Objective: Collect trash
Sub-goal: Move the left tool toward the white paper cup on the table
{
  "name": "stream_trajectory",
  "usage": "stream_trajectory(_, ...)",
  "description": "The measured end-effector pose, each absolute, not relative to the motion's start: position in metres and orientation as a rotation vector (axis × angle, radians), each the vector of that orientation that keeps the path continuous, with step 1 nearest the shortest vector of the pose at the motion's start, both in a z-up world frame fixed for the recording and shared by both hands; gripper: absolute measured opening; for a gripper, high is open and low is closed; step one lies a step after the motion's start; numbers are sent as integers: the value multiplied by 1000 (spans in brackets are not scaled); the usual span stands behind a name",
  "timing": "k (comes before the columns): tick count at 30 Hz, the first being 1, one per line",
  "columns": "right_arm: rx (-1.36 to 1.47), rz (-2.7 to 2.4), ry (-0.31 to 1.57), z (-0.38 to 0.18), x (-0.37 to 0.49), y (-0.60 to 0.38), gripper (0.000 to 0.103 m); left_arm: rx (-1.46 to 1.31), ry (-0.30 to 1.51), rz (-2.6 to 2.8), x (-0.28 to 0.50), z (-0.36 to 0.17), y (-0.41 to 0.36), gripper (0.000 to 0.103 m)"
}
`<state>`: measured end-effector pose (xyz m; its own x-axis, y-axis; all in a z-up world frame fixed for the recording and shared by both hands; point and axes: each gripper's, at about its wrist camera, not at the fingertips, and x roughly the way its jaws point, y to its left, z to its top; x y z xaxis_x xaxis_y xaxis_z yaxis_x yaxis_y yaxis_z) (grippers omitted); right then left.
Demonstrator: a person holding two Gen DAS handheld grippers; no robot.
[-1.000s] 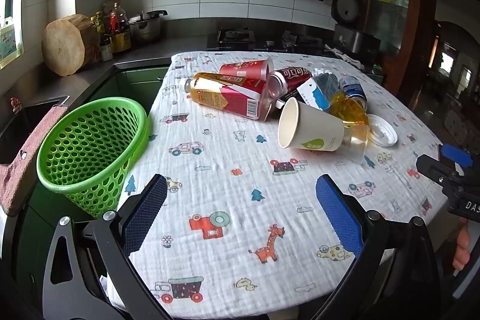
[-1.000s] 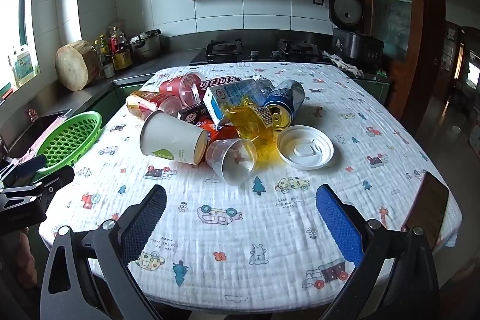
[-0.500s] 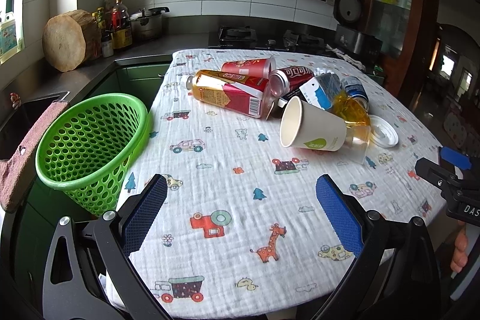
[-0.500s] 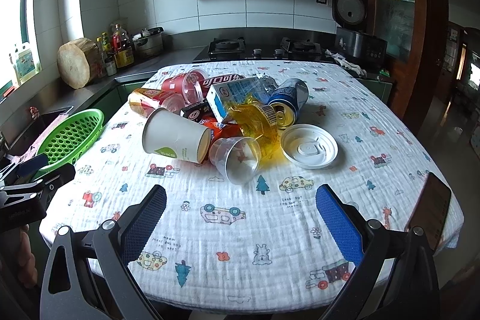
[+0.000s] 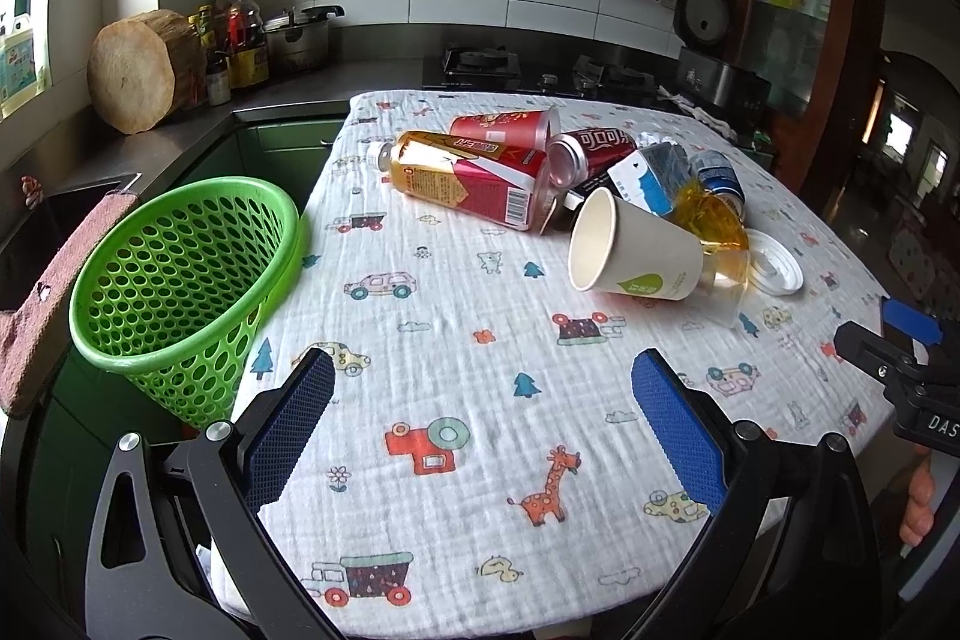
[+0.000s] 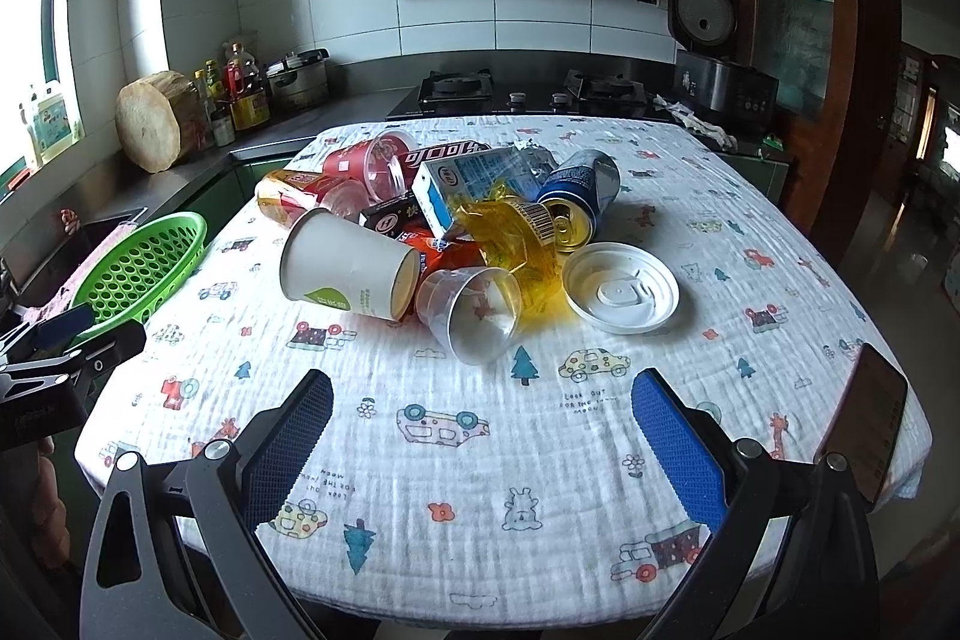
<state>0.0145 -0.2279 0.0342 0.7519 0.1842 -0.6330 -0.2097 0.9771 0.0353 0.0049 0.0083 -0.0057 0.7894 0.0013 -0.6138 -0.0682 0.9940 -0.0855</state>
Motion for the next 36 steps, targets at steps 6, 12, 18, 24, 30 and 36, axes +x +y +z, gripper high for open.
stream_trajectory(6, -33, 224, 692, 31, 18, -230, 97, -106, 665, 42, 7, -8, 9, 98)
stream_trajectory(12, -49, 267, 696, 26, 26, -228, 97, -110, 678, 45, 11, -11, 11, 98)
stream_trajectory(18, -65, 339, 697, 20, 42, -226, 97, -108, 690, 54, 16, -15, 15, 98)
stream_trajectory(24, -77, 425, 704, 15, 64, -227, 97, -118, 710, 45, 25, -19, 19, 98)
stream_trajectory(30, -138, 498, 699, 12, 90, -222, 97, -125, 727, 29, 37, -20, 21, 98)
stream_trajectory(36, -165, 569, 732, 4, 118, -220, 96, -108, 734, -7, 54, -17, 19, 98)
